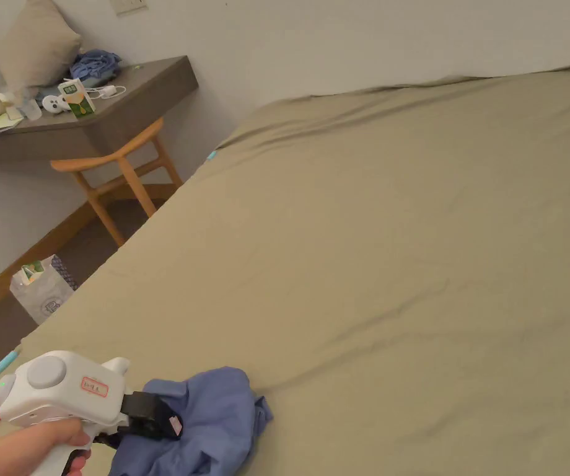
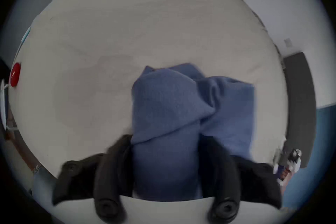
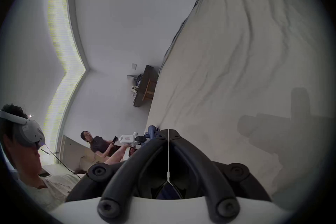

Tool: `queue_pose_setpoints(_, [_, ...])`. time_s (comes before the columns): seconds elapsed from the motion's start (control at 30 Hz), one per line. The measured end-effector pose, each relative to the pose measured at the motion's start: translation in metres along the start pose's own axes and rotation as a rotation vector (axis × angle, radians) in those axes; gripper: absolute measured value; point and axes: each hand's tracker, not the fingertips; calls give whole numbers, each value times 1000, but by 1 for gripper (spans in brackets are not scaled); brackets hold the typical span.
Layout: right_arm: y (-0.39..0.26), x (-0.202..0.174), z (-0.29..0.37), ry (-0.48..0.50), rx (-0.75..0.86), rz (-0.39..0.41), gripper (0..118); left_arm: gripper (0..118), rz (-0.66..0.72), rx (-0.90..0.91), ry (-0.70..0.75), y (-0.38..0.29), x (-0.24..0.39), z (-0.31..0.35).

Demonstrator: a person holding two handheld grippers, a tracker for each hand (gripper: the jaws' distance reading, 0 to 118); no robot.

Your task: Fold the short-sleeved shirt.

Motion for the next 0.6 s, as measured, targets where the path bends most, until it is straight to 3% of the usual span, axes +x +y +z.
queue_pose_setpoints(0.03, [2,-3,-2,-6,-9,11,2,118,38,7,65,-3,5,-3])
queue_pose_setpoints(0.07, [3,-8,-3,-21,-22,35,2,118,42,-30,180,-4,11,-6])
queue_pose_setpoints(0.1, [7,-13,-4,-50,-30,74,2,118,1,56,171,-9,16,-1])
queue_pose_setpoints(0.13, [9,-20,-5,-77,-32,112,2,118,-22,31,106,10,-40,-13])
queue_pose_setpoints(0.23, [15,-42,-7,-179,-33,226,3,118,-59,130,103,12,-32,10])
queue_pose_setpoints(0.3, [21,-59,-10,-311,-17,333,3,117,-95,236,82,0,39,62])
queue_pose_setpoints(0.37, [36,-75,-11,-468,4,455,3,111,-192,411,168,-2,84,99])
queue_pose_setpoints(0.4, [45,-88,-12,-555,41,513,3,96,-275,553,232,-9,117,123])
queue_pose_setpoints(0.43, [53,-100,-13,-611,90,566,3,33,-340,654,301,-14,146,138])
queue_pose_setpoints(0.47, [63,-116,-12,-648,166,630,3,0,-388,797,404,-23,179,153])
queue_pose_setpoints(0.6, [99,-174,4,-706,485,715,3,0,-306,1177,255,-100,303,208])
